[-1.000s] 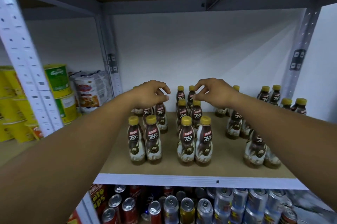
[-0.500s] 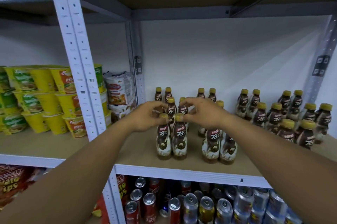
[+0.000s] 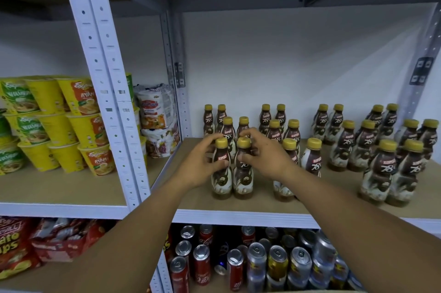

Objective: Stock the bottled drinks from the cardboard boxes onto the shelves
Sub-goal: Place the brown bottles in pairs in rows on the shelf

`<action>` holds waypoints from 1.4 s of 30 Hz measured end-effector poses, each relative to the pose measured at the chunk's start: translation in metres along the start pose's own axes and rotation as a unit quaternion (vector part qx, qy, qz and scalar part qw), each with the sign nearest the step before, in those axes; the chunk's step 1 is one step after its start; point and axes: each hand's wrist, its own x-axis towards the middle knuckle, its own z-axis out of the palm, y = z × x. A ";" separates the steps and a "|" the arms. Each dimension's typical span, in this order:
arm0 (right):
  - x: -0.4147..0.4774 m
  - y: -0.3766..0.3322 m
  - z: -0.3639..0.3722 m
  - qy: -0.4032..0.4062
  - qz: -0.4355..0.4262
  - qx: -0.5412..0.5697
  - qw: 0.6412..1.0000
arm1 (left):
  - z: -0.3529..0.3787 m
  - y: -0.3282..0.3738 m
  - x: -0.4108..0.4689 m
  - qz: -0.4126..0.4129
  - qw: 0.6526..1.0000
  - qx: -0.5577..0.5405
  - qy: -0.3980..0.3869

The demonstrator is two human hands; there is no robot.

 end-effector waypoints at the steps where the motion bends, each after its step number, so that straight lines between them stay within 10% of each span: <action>1: 0.000 0.001 0.001 0.003 0.004 0.006 1.000 | 0.000 -0.001 0.000 0.006 1.000 -0.004 -0.003; 42: -0.002 -0.022 0.040 0.004 -0.022 0.120 0.993 | -0.047 -0.010 -0.029 0.001 1.000 0.028 0.006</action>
